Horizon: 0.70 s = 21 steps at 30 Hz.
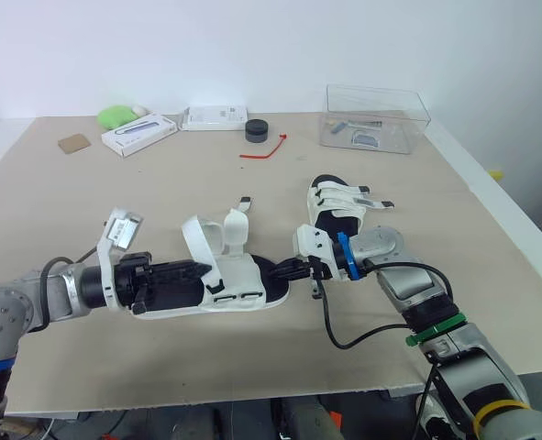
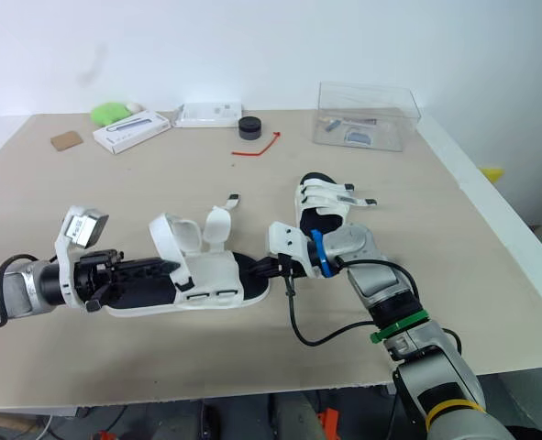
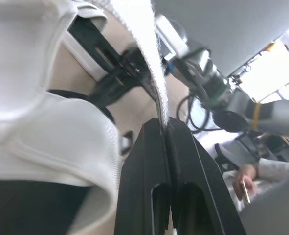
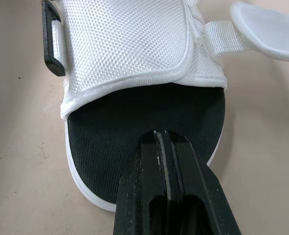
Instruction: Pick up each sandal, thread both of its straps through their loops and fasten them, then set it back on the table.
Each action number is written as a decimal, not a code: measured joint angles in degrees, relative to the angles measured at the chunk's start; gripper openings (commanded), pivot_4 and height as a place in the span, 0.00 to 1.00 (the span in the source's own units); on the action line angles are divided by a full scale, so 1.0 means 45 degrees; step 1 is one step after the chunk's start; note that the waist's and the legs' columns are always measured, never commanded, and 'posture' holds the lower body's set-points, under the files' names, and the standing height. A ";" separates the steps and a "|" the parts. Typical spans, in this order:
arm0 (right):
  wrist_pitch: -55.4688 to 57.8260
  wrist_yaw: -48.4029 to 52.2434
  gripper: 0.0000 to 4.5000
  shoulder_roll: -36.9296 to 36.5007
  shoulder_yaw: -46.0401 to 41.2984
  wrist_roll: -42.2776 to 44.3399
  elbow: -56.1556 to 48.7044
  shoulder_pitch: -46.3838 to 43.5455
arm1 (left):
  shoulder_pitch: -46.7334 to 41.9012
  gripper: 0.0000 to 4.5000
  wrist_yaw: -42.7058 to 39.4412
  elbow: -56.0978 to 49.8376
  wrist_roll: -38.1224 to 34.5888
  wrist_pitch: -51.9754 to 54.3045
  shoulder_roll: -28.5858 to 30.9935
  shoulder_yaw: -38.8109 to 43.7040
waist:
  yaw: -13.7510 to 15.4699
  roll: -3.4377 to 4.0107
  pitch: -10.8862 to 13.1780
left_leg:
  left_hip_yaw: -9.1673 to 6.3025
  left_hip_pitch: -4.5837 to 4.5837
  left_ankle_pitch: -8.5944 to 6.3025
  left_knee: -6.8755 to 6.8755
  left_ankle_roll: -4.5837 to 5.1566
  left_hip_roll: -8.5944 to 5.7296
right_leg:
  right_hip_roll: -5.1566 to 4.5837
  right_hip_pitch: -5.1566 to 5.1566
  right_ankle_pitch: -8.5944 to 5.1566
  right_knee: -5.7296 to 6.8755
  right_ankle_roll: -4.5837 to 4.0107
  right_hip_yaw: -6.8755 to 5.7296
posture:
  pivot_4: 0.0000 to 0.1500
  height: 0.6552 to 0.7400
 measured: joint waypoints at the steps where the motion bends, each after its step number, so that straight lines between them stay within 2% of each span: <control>1: -0.0003 -0.0003 0.00 0.0001 0.0000 0.0000 -0.0001 -0.0003 | -0.0042 0.01 0.0001 0.0115 0.0086 -0.0013 -0.0033 -0.0055 | 0.0001 0.0000 0.0000 | -0.0001 -0.0002 0.0000 0.0000 -0.0001 0.0000 | 0.0001 -0.0001 0.0000 0.0000 0.0000 -0.0002 | 1.00 1.00; 14: 0.0142 -0.0070 0.00 -0.0079 -0.0051 -0.0003 -0.0150 0.0084 | -0.0578 0.01 -0.0890 0.0549 0.1253 0.0262 -0.0600 -0.1246 | 0.0001 -0.0007 0.0003 | -0.0008 -0.0011 -0.0001 -0.0001 -0.0001 -0.0002 | -0.0007 -0.0005 0.0001 0.0000 0.0006 -0.0004 | 1.00 1.00; 21: 0.0215 -0.0142 0.00 -0.0145 -0.0065 -0.0004 -0.0296 0.0157 | -0.0691 0.01 -0.1097 0.0582 0.1362 0.0572 -0.0663 -0.1248 | 0.0001 -0.0007 0.0003 | -0.0009 -0.0013 -0.0001 -0.0001 -0.0002 -0.0011 | -0.0018 -0.0004 0.0000 0.0000 0.0020 -0.0004 | 1.00 1.00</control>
